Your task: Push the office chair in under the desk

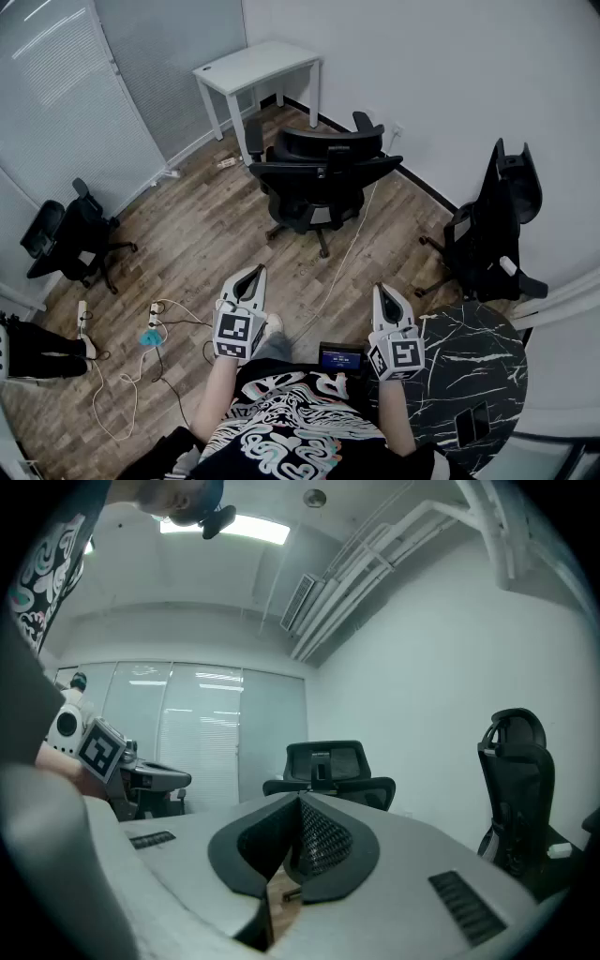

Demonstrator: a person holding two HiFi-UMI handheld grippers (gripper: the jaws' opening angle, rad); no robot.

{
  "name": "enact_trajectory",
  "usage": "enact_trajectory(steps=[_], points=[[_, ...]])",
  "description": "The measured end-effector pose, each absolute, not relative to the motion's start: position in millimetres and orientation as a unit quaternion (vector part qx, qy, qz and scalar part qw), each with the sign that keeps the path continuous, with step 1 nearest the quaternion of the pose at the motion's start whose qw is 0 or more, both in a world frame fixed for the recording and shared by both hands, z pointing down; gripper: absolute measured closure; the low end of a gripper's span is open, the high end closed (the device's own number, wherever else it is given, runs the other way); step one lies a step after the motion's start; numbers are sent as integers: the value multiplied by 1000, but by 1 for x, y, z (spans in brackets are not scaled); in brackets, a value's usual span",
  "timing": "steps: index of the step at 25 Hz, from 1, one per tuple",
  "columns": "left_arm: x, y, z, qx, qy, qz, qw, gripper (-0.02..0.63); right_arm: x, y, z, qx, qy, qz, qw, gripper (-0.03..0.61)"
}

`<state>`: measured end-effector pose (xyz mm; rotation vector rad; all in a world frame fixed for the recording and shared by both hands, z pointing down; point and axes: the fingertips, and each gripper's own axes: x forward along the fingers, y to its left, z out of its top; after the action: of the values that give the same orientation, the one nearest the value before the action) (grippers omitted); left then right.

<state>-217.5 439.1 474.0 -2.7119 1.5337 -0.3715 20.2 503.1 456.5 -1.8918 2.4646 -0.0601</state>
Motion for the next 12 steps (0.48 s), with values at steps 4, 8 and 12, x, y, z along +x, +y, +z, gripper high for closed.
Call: enact_trajectory(steps=[4,8,12], points=[[-214,434,471,-864,489,-119,7,600,26,502,458,-609,793,-22,21,561],[-208,430,470,-867,485,-111,7,600,36,501,464,-612,790,-38,26,561],[-209,419,466,-869,485,-99,9,600,40,495,469,-614,788,-41,16,561]])
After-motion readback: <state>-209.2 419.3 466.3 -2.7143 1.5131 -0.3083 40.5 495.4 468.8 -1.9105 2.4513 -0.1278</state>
